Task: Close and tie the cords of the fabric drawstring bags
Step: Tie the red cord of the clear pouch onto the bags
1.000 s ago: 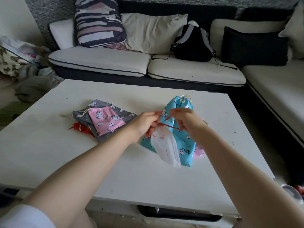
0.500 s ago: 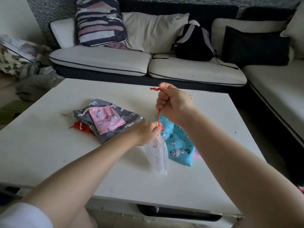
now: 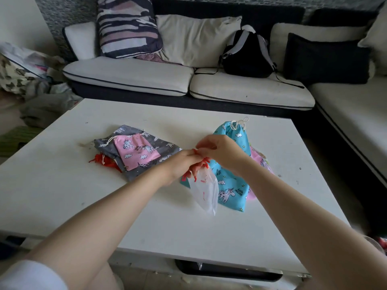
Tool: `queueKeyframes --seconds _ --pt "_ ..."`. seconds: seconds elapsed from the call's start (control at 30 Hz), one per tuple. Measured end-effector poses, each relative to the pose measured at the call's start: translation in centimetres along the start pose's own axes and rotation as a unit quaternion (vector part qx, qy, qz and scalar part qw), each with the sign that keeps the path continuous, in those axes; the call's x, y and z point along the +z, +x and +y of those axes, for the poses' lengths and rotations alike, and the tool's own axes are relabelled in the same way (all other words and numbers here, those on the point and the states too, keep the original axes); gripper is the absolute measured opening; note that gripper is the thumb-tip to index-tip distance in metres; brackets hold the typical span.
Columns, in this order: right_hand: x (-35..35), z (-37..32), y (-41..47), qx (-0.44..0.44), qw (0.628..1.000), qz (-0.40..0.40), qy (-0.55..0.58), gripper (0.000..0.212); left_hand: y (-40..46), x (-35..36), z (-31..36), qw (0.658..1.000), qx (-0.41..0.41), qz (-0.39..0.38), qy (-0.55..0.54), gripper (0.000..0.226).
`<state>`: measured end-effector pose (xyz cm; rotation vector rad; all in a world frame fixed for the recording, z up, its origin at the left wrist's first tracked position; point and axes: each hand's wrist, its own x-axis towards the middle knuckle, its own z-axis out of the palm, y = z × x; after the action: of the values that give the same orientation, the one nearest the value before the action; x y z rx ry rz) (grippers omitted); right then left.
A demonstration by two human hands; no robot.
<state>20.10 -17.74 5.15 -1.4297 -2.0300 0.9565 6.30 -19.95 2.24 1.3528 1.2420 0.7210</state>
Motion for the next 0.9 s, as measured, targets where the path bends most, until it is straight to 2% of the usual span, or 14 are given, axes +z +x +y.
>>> queueKeyframes --seconds 0.13,0.2,0.33,0.43,0.5,0.7,0.9 --pt "-0.1 0.5 0.0 0.003 0.996 -0.015 0.085 0.007 0.1 -0.6 -0.1 1.0 0.011 0.026 -0.009 0.023" --pt "-0.2 0.6 -0.1 -0.002 0.995 -0.027 0.094 0.007 0.1 -0.7 -0.1 0.999 0.011 0.034 -0.014 0.026" --pt "-0.3 0.8 -0.3 0.015 0.991 -0.06 0.121 0.017 -0.2 -1.0 0.0 0.998 0.014 0.034 -0.058 0.031" --pt "0.1 0.9 -0.4 -0.025 0.998 -0.052 0.039 0.028 -0.4 -1.0 0.0 0.999 0.005 0.014 -0.048 0.032" --pt "0.3 0.7 -0.5 -0.051 0.998 -0.043 -0.003 0.025 -0.4 -0.9 0.0 0.999 -0.004 0.009 -0.037 0.031" --pt "-0.2 1.2 -0.4 -0.059 0.997 -0.041 -0.032 0.006 -0.4 -0.7 -0.6 0.998 -0.033 -0.002 -0.051 0.028" --pt "-0.6 1.3 -0.4 -0.054 0.995 -0.05 -0.062 0.013 -0.4 -0.4 -0.7 0.994 -0.042 0.033 -0.096 0.032"
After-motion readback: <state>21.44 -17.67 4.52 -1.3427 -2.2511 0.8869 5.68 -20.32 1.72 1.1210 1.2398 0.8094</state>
